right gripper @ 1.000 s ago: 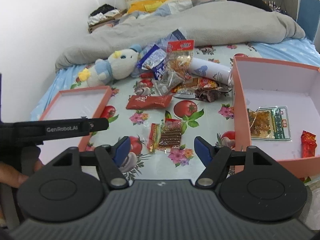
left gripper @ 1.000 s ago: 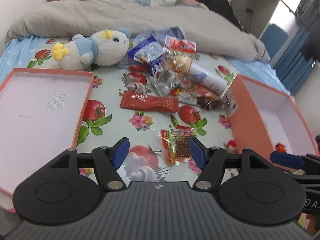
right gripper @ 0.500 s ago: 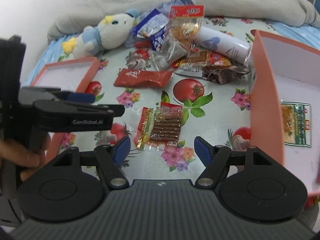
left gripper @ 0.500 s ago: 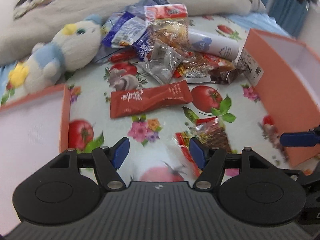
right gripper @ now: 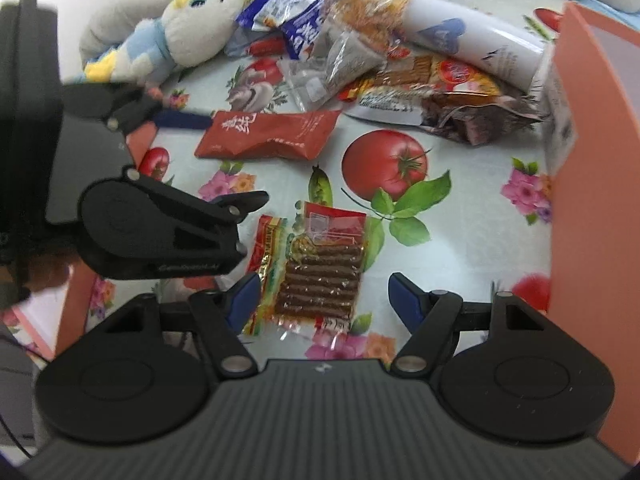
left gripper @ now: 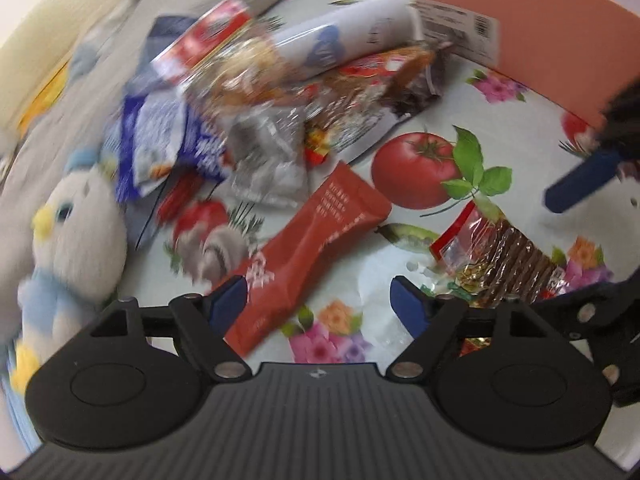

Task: Organize snacks
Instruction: 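Grasp the red sausage pack with the right tool while the left tool grasps the red stick packet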

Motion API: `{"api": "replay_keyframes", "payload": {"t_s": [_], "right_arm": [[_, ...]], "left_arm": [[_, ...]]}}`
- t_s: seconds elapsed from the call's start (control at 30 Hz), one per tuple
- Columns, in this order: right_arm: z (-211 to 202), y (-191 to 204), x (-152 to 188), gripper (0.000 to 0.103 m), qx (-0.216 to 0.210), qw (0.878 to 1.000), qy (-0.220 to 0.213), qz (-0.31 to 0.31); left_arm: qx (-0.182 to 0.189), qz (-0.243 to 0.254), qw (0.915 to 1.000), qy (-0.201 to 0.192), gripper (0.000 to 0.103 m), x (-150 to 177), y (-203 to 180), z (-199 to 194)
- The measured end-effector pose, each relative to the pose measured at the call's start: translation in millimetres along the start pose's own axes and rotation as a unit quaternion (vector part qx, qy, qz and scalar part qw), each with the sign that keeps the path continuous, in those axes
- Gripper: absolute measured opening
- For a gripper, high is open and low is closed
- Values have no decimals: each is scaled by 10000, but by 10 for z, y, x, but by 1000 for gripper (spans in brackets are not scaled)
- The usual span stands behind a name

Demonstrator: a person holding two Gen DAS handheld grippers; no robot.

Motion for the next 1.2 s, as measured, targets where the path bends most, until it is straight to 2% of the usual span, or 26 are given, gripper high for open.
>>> {"api": "replay_keyframes", "payload": {"t_s": [0.07, 0.17, 0.37, 0.47, 0.53, 0.6, 0.67, 0.73, 0.83, 0.9, 1.07, 1.2], "right_arm": [[47, 7, -31, 86, -49, 10000, 21, -19], [123, 32, -60, 87, -57, 9999, 69, -105], [251, 58, -28, 87, 68, 9993, 229, -304], [270, 58, -10, 87, 504, 9973, 141, -510], [292, 80, 16, 88, 646, 9956, 116, -661], [292, 89, 28, 88, 735, 9947, 81, -721], [285, 108, 30, 80, 744, 9940, 34, -805], [276, 133, 21, 73, 725, 9934, 2, -890], [275, 163, 7, 65, 799, 9915, -64, -1027], [272, 160, -5, 63, 797, 9915, -91, -1020], [227, 136, -28, 58, 827, 9924, -107, -905], [174, 95, -26, 54, 884, 9924, -140, -840]], "left_arm": [[-1, 334, 9994, -30, 82, -37, 18, 71], [-124, 851, 9963, -93, 82, -74, 52, 183], [148, 1200, 9923, -254, 87, -136, 140, 344], [305, 1314, 9903, -337, 88, -173, 163, 389], [508, 1120, 9919, -330, 87, -182, 201, 428], [837, 589, 9946, -165, 87, -174, 293, 498], [1194, -63, 9927, 137, 87, -152, 409, 587], [1427, -423, 9886, 248, 83, -124, 452, 620], [1488, -481, 9875, 175, 71, -114, 413, 569], [1487, -447, 9878, 153, 59, -120, 364, 520], [1429, -561, 9878, 271, 48, -118, 270, 454], [1317, -750, 9877, 374, 45, -74, 198, 393]]}}
Point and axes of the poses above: each gripper's, at about its wrist camera, not at the fingertips, and z roughly the way its jaws point, y to its left, x to its underside, the point moved 8 cm from there along z, roughly the way its jaws point, and after that the axes turned 6 degrees about -x, right-handed, at the moved point
